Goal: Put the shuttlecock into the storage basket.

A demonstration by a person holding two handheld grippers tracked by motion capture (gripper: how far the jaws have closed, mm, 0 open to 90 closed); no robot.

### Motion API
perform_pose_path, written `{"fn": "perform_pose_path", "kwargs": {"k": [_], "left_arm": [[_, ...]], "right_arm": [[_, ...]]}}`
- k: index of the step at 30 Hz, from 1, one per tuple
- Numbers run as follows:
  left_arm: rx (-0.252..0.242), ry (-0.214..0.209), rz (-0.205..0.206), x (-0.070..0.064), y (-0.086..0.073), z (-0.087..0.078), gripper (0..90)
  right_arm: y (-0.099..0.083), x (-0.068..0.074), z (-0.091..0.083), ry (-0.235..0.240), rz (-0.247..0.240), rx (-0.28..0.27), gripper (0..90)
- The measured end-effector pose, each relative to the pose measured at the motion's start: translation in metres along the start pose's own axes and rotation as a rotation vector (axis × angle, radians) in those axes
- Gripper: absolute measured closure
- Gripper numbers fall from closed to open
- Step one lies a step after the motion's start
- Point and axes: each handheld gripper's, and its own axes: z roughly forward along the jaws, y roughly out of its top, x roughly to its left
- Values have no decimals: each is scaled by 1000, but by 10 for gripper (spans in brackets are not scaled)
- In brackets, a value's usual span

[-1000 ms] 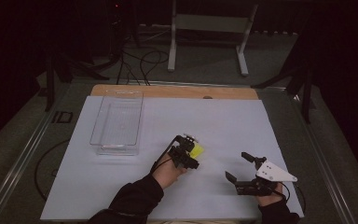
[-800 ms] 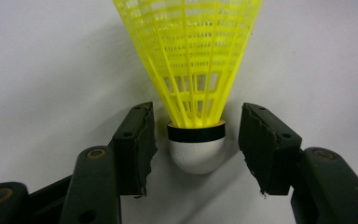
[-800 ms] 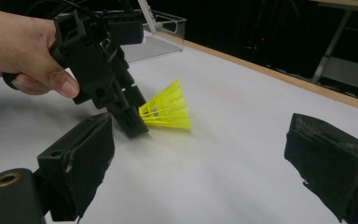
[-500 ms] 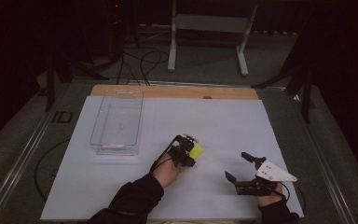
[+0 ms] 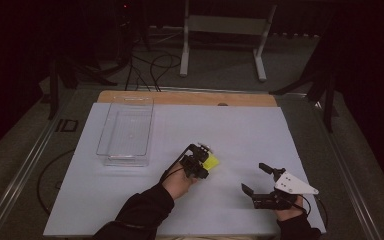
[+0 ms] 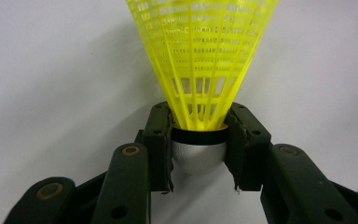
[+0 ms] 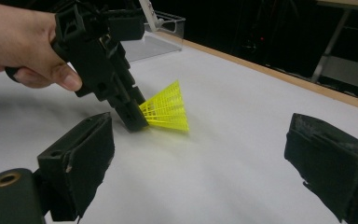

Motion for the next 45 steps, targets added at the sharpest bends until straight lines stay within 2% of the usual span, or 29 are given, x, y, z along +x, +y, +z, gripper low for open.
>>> {"fn": "perform_pose_path", "kwargs": {"k": [4, 7, 11, 13, 17, 18, 19, 21, 22, 25, 28, 30, 32, 33, 34, 36, 38, 39, 40, 41, 43, 45], "left_arm": [[4, -17, 19, 1, 2, -4, 648], [11, -61, 40, 3, 3, -10, 649], [13, -73, 55, 6, 4, -15, 649], [9, -92, 51, 8, 5, -18, 650], [9, -126, 72, 11, 6, -26, 650], [9, -126, 72, 11, 6, -26, 650], [9, -113, 95, 12, 7, -30, 650], [8, -135, 105, 14, 7, -33, 650], [14, -126, 120, 14, 6, -35, 650], [11, -139, 123, 16, 5, -38, 650], [17, -145, 152, 18, 3, -41, 650], [15, -170, 163, 21, 1, -44, 650], [19, -163, 177, 22, 0, -45, 650], [23, -183, 201, 24, -3, -48, 650], [23, -183, 201, 24, -3, -48, 650], [34, -197, 234, 26, -6, -53, 650], [33, -192, 243, 26, -7, -54, 650], [46, -209, 261, 26, -9, -56, 650], [59, -210, 269, 26, -10, -56, 650], [71, -205, 295, 26, -11, -56, 649], [72, -207, 304, 26, -13, -56, 650], [89, -197, 343, 25, -16, -57, 649]], "right_arm": [[0, 0, 0, -1, 2, 3, 84], [0, 0, 0, 0, 6, 2, 84], [0, -1, 0, 2, 5, 2, 84], [0, -1, 1, 3, 0, 6, 84], [-1, -1, 1, 3, 4, 3, 84], [-1, -1, 1, 3, 4, 3, 84], [-1, -1, 1, 2, 1, 5, 84], [-1, -1, 1, 2, 5, 3, 84], [-1, -1, 1, 1, 1, 4, 84], [-1, -1, 1, 2, 9, 3, 84], [-1, -1, 1, 2, 10, 5, 84], [-1, -1, 1, 1, 9, 5, 84], [-1, -1, 1, 1, 9, 4, 84], [-1, -1, 1, 1, 11, 7, 84], [-1, -1, 1, 2, 9, 9, 84], [-1, -1, 1, 1, 9, 9, 84], [-1, -1, 1, 2, 9, 8, 84], [-1, -1, 1, 1, 8, 9, 84], [-1, -1, 1, 2, 9, 9, 84], [-1, -1, 1, 2, 8, 8, 84], [0, -1, 1, 0, 8, 9, 84], [-1, -1, 1, 2, 9, 8, 84]]}}
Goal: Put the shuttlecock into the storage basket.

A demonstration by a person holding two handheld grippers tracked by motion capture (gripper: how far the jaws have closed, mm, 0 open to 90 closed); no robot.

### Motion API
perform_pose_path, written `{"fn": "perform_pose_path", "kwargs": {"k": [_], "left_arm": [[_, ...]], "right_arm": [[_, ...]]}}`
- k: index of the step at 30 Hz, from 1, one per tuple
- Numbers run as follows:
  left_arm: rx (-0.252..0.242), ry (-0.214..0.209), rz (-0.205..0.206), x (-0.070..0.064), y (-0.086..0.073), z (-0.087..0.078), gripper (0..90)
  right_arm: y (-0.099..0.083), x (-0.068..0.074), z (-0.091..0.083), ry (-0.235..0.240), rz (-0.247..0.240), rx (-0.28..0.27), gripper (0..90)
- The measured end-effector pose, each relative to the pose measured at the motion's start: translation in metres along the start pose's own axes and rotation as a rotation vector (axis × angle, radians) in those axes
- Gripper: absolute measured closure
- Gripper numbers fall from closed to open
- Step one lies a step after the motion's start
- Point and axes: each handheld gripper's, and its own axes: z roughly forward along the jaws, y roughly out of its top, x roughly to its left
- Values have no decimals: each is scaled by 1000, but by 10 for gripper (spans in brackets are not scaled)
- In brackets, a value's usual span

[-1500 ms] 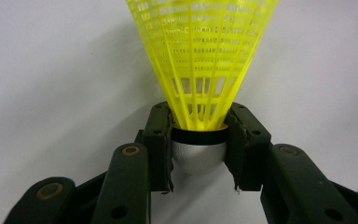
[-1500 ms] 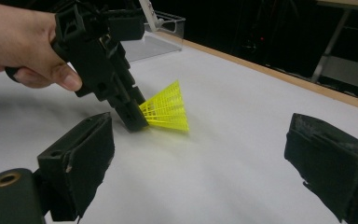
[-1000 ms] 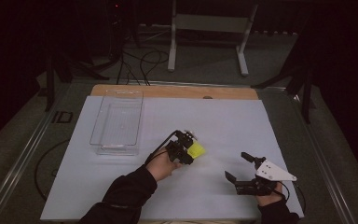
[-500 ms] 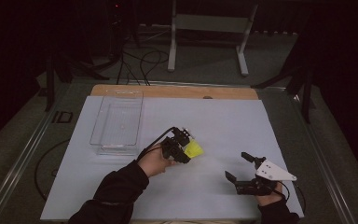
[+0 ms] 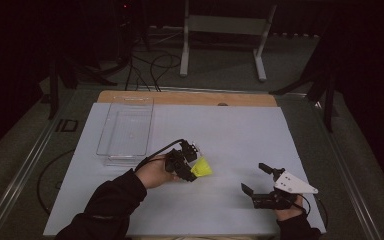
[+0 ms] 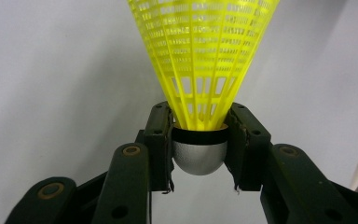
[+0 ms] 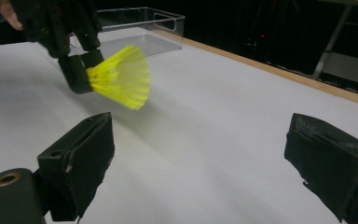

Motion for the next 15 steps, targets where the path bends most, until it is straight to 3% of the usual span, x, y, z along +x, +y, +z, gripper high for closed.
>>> {"fn": "perform_pose_path", "kwargs": {"k": [1, 2, 3, 6, 7, 12, 15], "left_arm": [[13, -5, -16, 0, -1, 0, 649], [20, -11, 7, 0, -4, 0, 649], [38, -17, -9, 0, -5, 0, 649], [52, -12, 4, -1, -9, -4, 649], [45, -13, 20, -2, -10, -6, 649], [49, -28, 12, -1, -16, -15, 649], [51, -22, 27, 0, -23, -26, 649]], "right_arm": [[0, 0, 0, 1, 1, 1, 84], [0, 0, 0, 2, 2, 3, 84], [0, 0, 0, 0, 2, 3, 84], [0, 0, 0, -2, -3, 4, 84], [0, 0, 0, -1, -2, 3, 84], [0, 1, 1, 1, 3, 3, 84], [0, 1, 1, 1, 1, 4, 84]]}}
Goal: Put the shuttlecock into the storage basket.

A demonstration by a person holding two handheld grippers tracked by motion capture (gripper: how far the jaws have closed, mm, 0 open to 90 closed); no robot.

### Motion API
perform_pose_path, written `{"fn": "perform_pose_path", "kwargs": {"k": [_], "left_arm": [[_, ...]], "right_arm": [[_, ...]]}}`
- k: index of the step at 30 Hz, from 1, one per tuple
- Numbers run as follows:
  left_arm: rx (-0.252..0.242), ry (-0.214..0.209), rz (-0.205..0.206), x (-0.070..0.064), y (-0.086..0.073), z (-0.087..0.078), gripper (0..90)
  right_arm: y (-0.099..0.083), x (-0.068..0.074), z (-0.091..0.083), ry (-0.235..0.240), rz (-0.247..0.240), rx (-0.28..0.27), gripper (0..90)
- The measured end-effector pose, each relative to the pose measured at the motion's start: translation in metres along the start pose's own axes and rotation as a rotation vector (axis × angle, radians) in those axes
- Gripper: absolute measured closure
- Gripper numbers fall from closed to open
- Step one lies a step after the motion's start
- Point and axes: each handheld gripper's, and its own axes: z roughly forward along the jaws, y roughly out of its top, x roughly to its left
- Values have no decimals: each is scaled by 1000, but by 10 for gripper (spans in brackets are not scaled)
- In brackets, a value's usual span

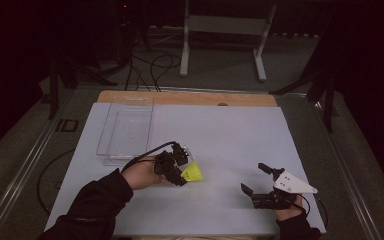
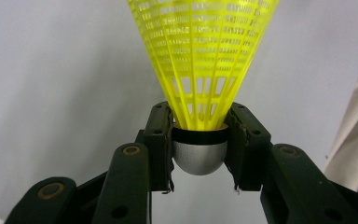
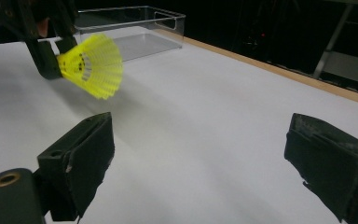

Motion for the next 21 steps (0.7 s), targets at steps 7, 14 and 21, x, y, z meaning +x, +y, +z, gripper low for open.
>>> {"fn": "perform_pose_path", "kwargs": {"k": [7, 14, 21], "left_arm": [[-6, 2, -13, 4, -12, -17, 649], [-13, 21, -20, 6, -23, -31, 649], [-29, 45, -30, 9, -35, -48, 648]], "right_arm": [[0, 0, 1, 0, 2, -1, 84], [0, 0, 0, 3, 2, -1, 84], [0, 0, 0, 1, 1, -2, 84]]}}
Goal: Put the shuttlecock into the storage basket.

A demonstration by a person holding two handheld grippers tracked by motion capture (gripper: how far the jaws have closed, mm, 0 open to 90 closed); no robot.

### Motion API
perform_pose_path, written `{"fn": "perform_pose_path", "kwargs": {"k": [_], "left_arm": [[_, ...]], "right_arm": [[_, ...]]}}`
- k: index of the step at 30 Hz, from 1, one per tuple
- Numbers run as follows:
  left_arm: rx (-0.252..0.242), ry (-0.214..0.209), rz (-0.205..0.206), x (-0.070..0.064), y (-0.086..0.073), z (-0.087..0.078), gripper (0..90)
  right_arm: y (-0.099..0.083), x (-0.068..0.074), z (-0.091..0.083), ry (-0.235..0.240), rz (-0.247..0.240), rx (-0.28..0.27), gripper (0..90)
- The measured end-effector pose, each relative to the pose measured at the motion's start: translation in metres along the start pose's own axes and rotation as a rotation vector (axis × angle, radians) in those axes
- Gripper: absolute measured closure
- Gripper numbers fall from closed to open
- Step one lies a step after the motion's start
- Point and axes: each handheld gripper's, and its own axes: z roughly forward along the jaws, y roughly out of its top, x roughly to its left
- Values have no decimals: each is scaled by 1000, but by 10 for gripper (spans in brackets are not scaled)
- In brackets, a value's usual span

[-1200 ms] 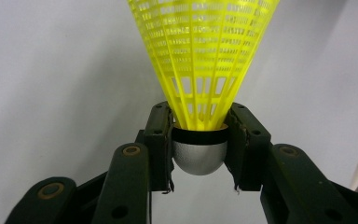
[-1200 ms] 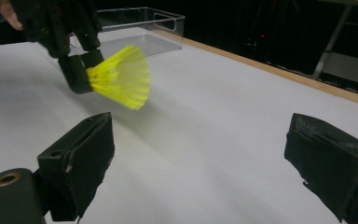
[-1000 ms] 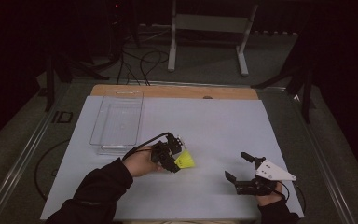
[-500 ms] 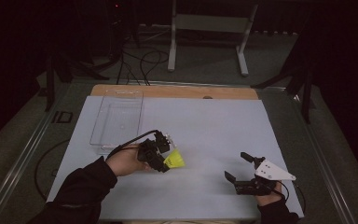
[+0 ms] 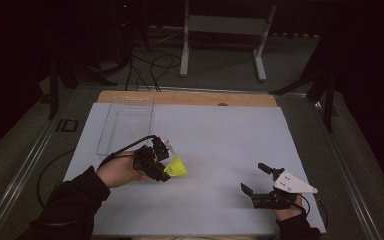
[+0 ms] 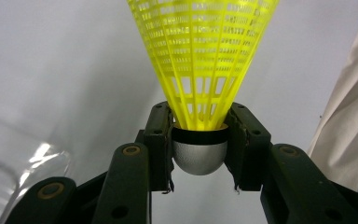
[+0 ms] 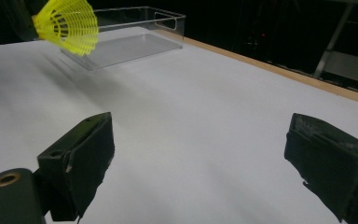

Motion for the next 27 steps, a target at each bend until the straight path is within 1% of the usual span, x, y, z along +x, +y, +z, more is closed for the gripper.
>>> {"fn": "perform_pose_path", "kwargs": {"k": [3, 5, 6, 7, 8, 9, 10, 11, 12, 13, 14, 15, 18, 19, 21, 22, 23, 24, 25, 27], "left_arm": [[-8, 7, -6, 1, -4, -7, 648], [-15, 16, -2, 3, -7, -12, 648], [-15, 18, -10, 3, -8, -15, 648], [-15, 25, -4, 4, -9, -18, 648], [-25, 29, -8, 5, -11, -21, 649], [-25, 30, -14, 6, -12, -23, 648], [-25, 40, -11, 6, -13, -26, 649], [-33, 44, -19, 7, -15, -29, 648], [-34, 44, -25, 8, -16, -31, 648], [-36, 52, -22, 9, -18, -34, 649], [-41, 57, -29, 10, -19, -36, 648], [-48, 54, -39, 11, -20, -38, 648], [-51, 61, -45, 13, -24, -43, 649], [-54, 63, -44, 14, -26, -45, 648], [-60, 76, -58, 17, -28, -51, 648], [-65, 81, -59, 18, -29, -54, 648], [-70, 85, -69, 19, -30, -57, 649], [-70, 85, -69, 19, -30, -57, 648], [-79, 100, -77, 22, -32, -65, 648], [-84, 113, -80, 25, -34, -73, 649]], "right_arm": [[0, 0, 0, -1, 0, -1, 84], [0, 0, 0, 2, 2, -3, 84], [0, 0, 0, 2, 0, -3, 84], [0, 0, 0, 4, -1, -2, 84], [0, -1, -1, 7, 3, -2, 84], [0, -1, -1, 9, 8, -3, 84], [0, -1, -1, 8, 7, -4, 84], [0, -1, -1, 9, 9, -6, 85], [0, -2, -1, 7, 8, -8, 109], [0, -1, -1, 2, 6, -4, 110], [0, -1, -1, 3, 5, -4, 110], [0, -1, -1, 1, 10, -9, 110], [0, -2, -2, -9, 4, -9, 110], [0, -2, -1, -5, 8, -10, 110], [0, -1, -1, -10, -1, -1, 110], [0, -1, -1, -8, 1, -1, 110], [0, -2, -1, -7, 3, -3, 110], [0, -2, -1, -7, 3, -3, 110], [0, -1, -1, -8, 1, -2, 110], [0, -2, -1, -7, 2, -4, 110]]}}
